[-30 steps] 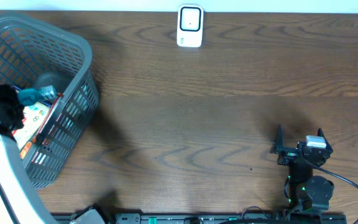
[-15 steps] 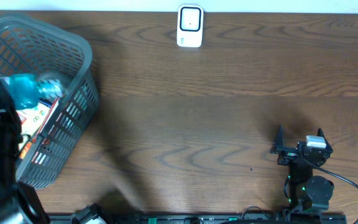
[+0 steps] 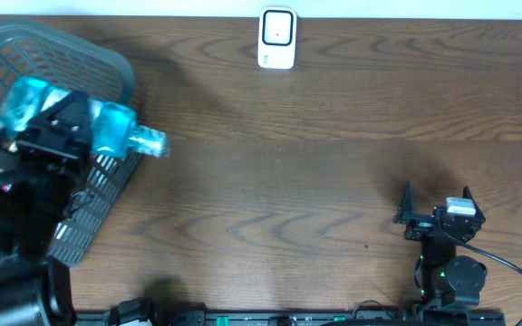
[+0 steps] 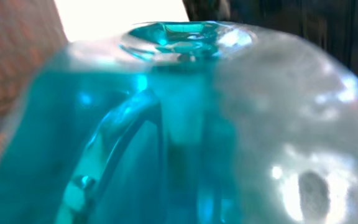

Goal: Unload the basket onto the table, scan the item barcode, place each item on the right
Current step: 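Carry the blue bottle toward the scanner and lower it onto the table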

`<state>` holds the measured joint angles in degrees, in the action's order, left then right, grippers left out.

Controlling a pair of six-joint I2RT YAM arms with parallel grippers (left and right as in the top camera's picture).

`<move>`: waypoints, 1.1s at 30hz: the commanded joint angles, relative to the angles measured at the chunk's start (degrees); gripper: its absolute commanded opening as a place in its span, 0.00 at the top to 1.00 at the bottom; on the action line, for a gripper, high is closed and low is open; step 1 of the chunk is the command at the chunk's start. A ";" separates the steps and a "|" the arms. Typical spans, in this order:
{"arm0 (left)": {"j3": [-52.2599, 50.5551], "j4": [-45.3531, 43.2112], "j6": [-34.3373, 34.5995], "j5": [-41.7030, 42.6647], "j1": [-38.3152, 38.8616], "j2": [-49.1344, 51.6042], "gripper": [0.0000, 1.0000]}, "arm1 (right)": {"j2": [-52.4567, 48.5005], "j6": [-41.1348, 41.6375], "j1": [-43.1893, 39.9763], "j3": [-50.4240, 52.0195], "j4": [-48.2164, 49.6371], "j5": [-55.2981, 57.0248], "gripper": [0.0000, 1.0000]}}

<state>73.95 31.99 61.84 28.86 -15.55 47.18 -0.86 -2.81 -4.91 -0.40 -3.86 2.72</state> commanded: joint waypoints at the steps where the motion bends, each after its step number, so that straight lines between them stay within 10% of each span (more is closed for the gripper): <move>1: 1.44 -2.71 -4.02 0.85 5.70 1.64 0.72 | 0.15 -0.70 0.46 0.09 -0.22 -0.09 0.01; 18: 1.44 -2.99 -18.12 -23.89 44.26 31.34 0.71 | 0.15 -0.70 0.46 0.09 -0.22 -0.09 0.01; 33: 1.38 -15.93 -14.05 -23.08 53.75 56.98 0.71 | 0.15 -0.68 0.46 0.09 -0.22 -0.09 0.01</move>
<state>73.97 18.74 45.25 5.82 37.12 103.33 -0.86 -2.81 -4.91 -0.40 -3.86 2.72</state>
